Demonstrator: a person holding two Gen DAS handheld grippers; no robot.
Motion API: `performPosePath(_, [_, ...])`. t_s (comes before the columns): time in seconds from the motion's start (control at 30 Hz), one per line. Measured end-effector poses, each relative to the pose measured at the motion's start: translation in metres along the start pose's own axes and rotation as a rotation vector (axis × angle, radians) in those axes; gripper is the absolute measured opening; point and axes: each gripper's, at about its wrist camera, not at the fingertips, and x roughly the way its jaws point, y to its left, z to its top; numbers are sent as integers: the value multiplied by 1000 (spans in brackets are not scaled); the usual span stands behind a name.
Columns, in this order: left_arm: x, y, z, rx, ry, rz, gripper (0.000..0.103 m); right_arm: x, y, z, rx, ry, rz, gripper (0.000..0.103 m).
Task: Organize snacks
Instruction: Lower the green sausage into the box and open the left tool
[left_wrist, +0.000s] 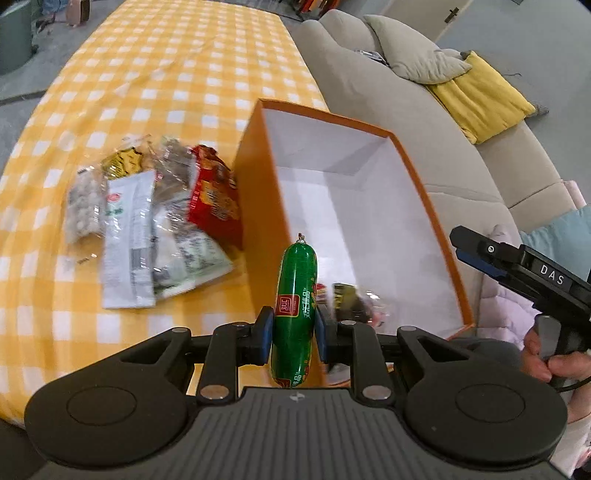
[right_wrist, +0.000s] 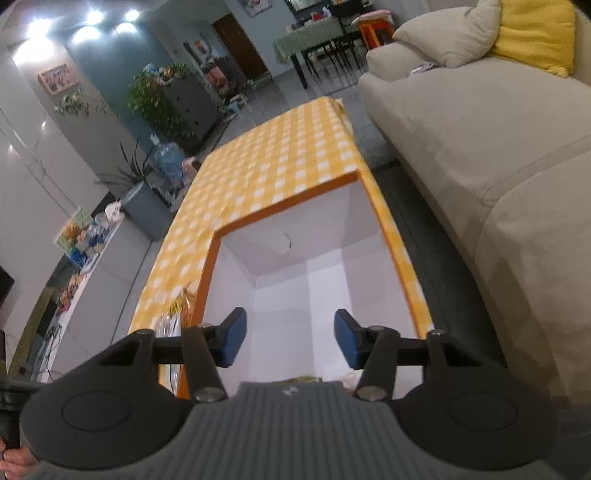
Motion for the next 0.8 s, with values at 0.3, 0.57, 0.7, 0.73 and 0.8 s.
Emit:
performPosePath(0.3, [39, -53, 12, -31, 32, -51, 26, -10, -19, 3, 51, -70, -3, 58])
performPosePath(0.57, [114, -101, 8, -39, 96, -67, 26, -27, -39, 8, 65, -154, 35, 58])
performPosePath(0.7, [142, -111, 6, -57, 133, -58, 26, -26, -49, 7, 96, -154, 19, 59])
performPosePath(0.73, [145, -111, 5, -68, 137, -60, 26, -26, -51, 7, 104, -153, 22, 59])
performPosePath(0.8, [151, -115, 5, -75, 145, -51, 26, -27, -54, 7, 116, -155, 23, 59])
